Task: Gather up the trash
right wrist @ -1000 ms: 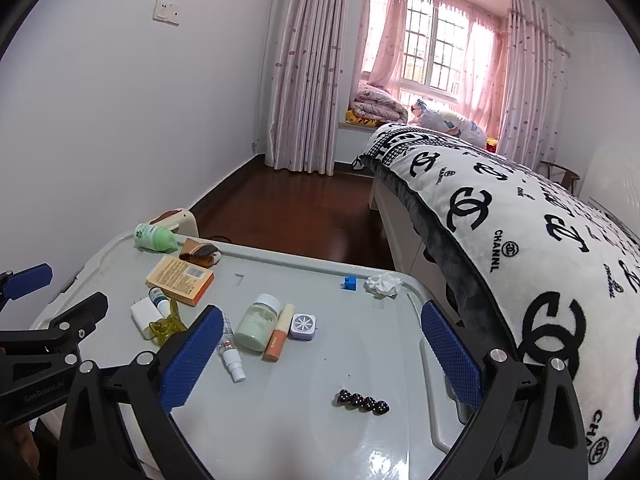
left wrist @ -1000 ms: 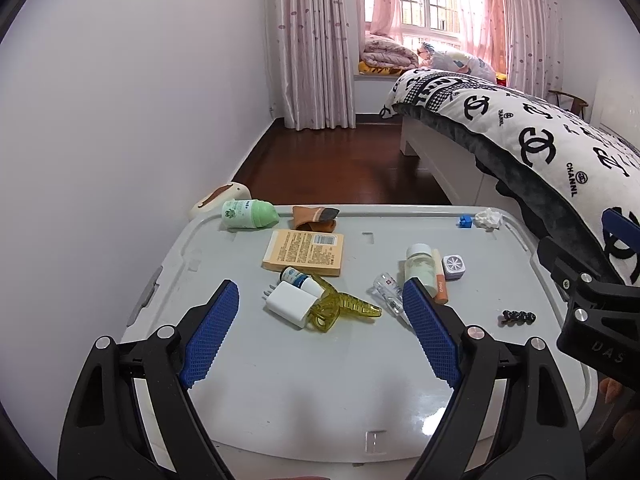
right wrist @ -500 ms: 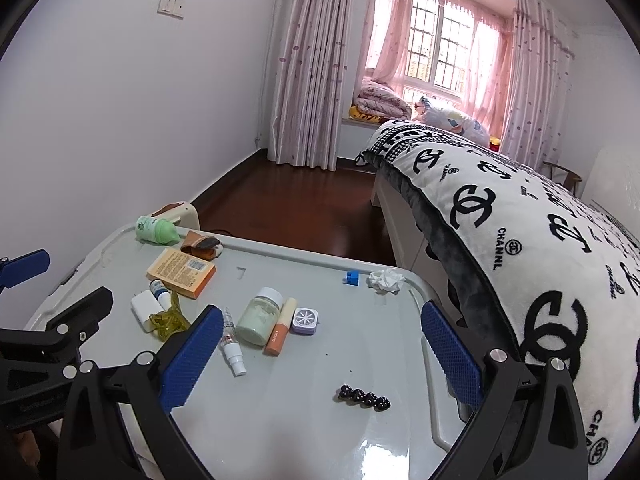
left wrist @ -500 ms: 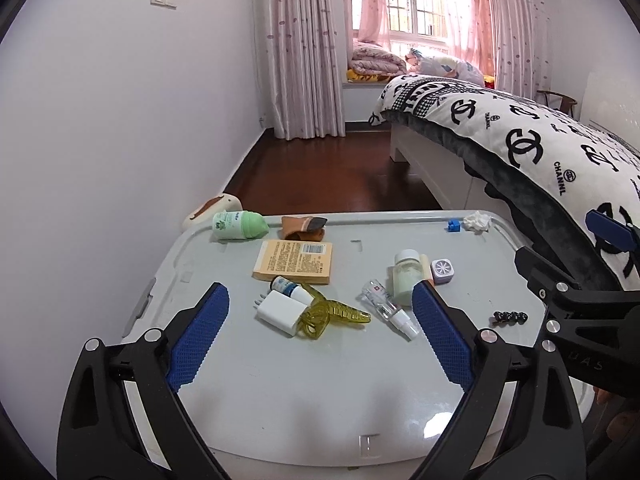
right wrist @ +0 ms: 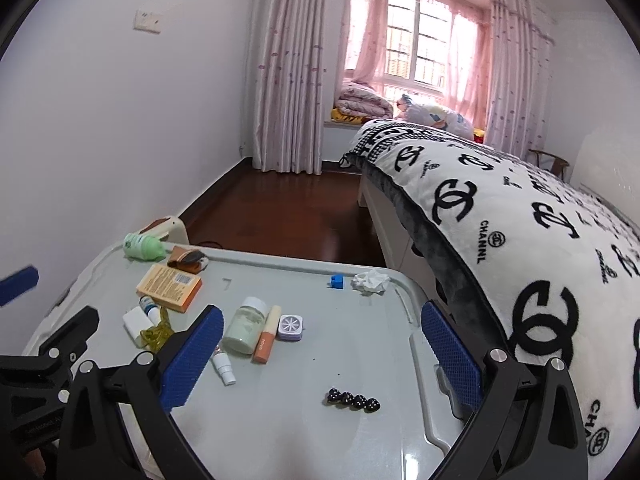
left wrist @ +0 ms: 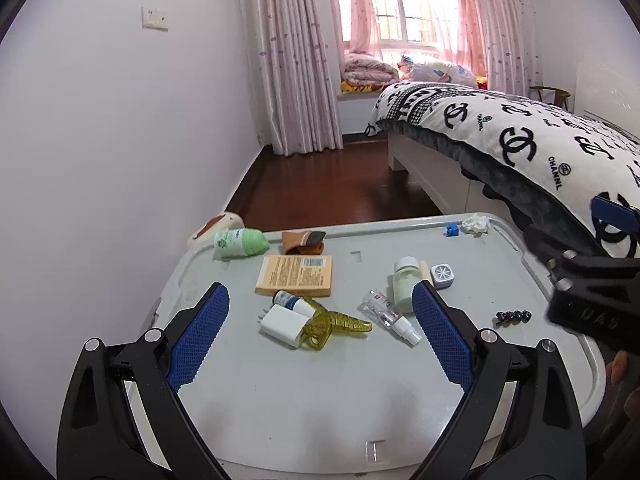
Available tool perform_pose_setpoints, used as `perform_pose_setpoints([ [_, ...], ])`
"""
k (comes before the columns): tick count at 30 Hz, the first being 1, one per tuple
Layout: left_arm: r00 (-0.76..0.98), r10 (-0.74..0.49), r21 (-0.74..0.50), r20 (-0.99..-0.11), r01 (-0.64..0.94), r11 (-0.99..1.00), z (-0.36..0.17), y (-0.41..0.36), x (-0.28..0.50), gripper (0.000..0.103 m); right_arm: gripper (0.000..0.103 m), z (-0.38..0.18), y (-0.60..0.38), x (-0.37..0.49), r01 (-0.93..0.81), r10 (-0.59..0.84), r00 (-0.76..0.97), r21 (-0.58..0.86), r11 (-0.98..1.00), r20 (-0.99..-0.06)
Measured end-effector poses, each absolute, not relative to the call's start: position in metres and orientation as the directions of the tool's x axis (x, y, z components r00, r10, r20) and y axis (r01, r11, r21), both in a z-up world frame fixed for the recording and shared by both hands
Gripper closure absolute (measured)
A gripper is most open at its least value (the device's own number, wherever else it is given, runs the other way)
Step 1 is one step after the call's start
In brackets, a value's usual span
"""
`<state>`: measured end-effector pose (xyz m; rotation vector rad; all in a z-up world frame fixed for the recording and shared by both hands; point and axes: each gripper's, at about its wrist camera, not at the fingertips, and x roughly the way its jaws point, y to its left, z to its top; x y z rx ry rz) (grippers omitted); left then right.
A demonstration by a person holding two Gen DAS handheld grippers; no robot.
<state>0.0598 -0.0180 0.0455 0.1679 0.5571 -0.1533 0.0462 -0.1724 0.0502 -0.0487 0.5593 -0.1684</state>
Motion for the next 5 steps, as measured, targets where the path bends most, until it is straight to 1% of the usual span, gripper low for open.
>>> perform_pose_setpoints([
  [5,0.826,-0.089,0.123,-0.556,0.188,0.974,0.042,-0.018,0.062,0.013,0.005,0.052,-0.185,0.047,0.188,-0.200,0.830,-0.076,0.979,-0.521],
])
